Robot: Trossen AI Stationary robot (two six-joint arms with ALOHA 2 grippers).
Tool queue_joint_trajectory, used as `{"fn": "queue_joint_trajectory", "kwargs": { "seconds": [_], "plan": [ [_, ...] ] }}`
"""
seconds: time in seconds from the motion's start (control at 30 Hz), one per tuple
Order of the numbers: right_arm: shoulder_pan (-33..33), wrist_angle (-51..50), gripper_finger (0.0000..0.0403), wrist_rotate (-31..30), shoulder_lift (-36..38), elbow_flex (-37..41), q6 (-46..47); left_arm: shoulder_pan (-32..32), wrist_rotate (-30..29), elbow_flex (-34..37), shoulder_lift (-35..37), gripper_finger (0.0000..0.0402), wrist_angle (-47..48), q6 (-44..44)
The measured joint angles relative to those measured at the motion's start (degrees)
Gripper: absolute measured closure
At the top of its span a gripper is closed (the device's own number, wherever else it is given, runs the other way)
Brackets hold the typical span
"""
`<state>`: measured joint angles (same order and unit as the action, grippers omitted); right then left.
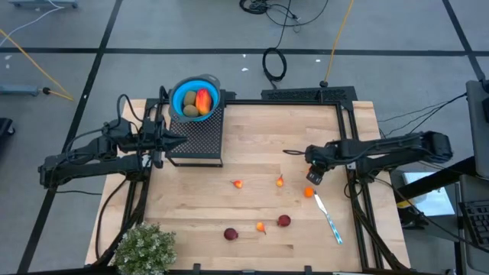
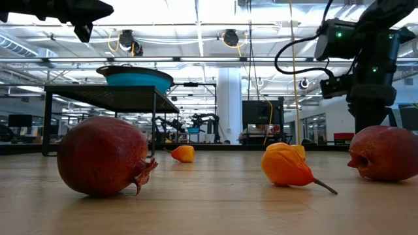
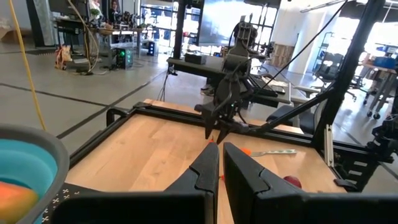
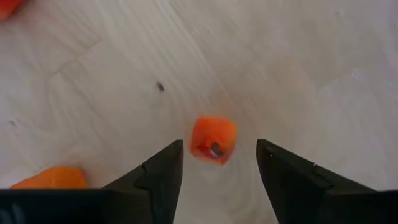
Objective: Pick & Place Fruit
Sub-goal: Put the peach into the blue strainer bowl on the shelf
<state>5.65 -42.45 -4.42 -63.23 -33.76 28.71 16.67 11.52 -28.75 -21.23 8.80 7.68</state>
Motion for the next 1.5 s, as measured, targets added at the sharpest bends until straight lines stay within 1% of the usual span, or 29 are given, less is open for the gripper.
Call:
{"fn": "queue_joint_trajectory", "kwargs": {
  "seconds": [0.23, 0.47, 0.73, 0.83, 1.07, 1.13, 1.33, 1.5],
  "plan": [
    [0.0, 2.85, 0.0236, -0.01, -2.79, 0.02, 0.19, -0.01, -0.01, 0.0, 0.0, 0.038, 0.02, 0.0],
    [0.0, 3.07, 0.026, -0.01, -3.9, 0.0, 0.11, -0.01, -0.01, 0.0, 0.0, 0.038, 0.02, 0.16],
    [0.0, 3.92, 0.031, -0.05, -3.89, 0.01, 0.15, -0.01, -0.02, 0.0, 0.0, 0.038, 0.02, 0.1],
    [0.0, 4.13, 0.0323, -0.05, -3.89, 0.01, 0.1, -0.01, -0.01, 0.0, 0.0, 0.038, 0.04, 0.09],
    [0.0, 4.16, 0.0326, 0.04, -3.89, 0.0, 0.51, -0.01, -0.02, 0.0, 0.0, 0.038, 0.04, 0.23],
    [0.0, 4.82, 0.0327, 1.59, -3.39, 0.02, 0.56, -0.01, -0.04, 0.0, -0.02, 0.038, 0.03, 1.09],
    [-0.02, 10.18, 0.0331, 8.49, -0.23, -2.42, -2.23, -0.01, -0.08, 0.0, -0.13, 0.038, -0.02, 5.17],
    [-0.02, 17.52, 0.0331, 9.15, 3.1, -5.13, -4.41, -0.01, -0.06, 0.0, -0.13, 0.038, -0.04, 7.91]
  ]
}}
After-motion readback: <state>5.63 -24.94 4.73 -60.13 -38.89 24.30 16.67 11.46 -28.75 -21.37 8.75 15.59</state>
